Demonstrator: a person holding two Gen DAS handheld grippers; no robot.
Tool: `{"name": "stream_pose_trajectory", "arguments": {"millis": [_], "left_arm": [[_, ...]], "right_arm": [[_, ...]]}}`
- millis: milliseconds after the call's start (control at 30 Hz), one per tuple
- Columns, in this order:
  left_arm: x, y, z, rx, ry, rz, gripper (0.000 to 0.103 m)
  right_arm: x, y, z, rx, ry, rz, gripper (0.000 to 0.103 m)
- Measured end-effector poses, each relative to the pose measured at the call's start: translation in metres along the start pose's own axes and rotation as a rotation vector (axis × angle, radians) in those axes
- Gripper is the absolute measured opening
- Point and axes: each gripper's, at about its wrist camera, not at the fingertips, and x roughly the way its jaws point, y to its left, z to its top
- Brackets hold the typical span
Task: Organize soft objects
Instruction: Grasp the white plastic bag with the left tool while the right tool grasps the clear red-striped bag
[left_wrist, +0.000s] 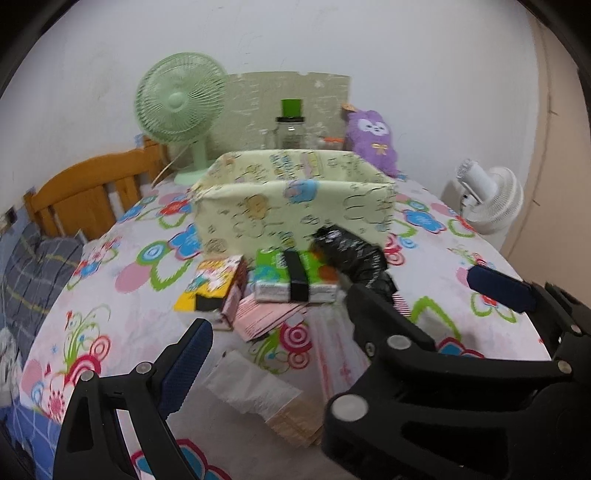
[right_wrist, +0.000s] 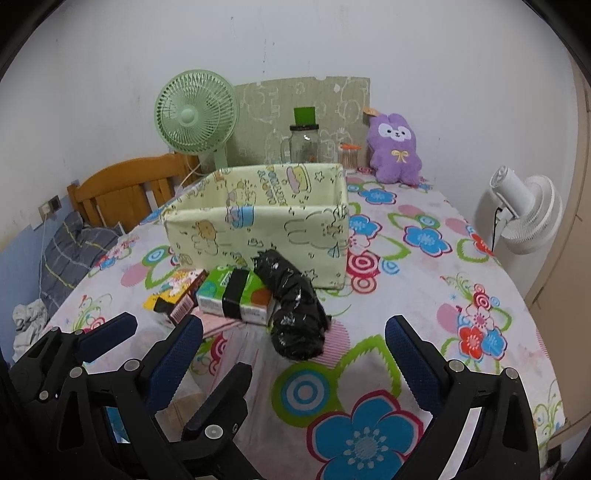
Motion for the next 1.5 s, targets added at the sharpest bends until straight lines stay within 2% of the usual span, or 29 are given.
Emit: {"name": "stream_pose_trajectory", "arguments": {"millis": [400, 567, 667, 733, 900, 1100, 1200, 1400, 1500], "left_arm": [[0.012, 0.013, -0.015, -0.031, 0.043, 0.082, 0.096], [0.018, 0.02, -0.019, -0.053, 0.064, 0.09, 0.095], [0.021, 0.024, -0.02, -0.061, 0.08, 0.093, 0.093], [0.024, 0.026, -0.022, -0.06, 0.097, 0.109, 0.087], [0.031, 0.034, -0.027, -0.084, 0.134, 0.105, 0.086], [0.035, 0.033, -0.029, -0.076, 0.148, 0.104, 0.085], [0.036, 0.031, -0.029, -0.071, 0.147, 0.102, 0.083], [0.037, 0.029, -0.028, -0.075, 0.137, 0.088, 0.075], [0.035, 0.027, -0.028, -0.077, 0.13, 0.083, 0.06]], "right_arm": [[0.022, 0.008, -0.016, 0.014, 0.082, 0.03, 0.093], [0.029, 0.014, -0.018, 0.004, 0.106, 0.031, 0.091], [0.036, 0.015, -0.02, 0.024, 0.134, 0.05, 0.089], [0.039, 0.016, -0.02, 0.028, 0.145, 0.048, 0.085], [0.048, 0.021, -0.024, 0.017, 0.177, 0.038, 0.081], [0.057, 0.024, -0.026, 0.016, 0.207, 0.047, 0.066], [0.059, 0.024, -0.026, 0.015, 0.209, 0.018, 0.046], [0.059, 0.019, -0.026, 0.038, 0.206, 0.034, 0.037], [0.058, 0.017, -0.025, 0.046, 0.202, 0.043, 0.036]]}}
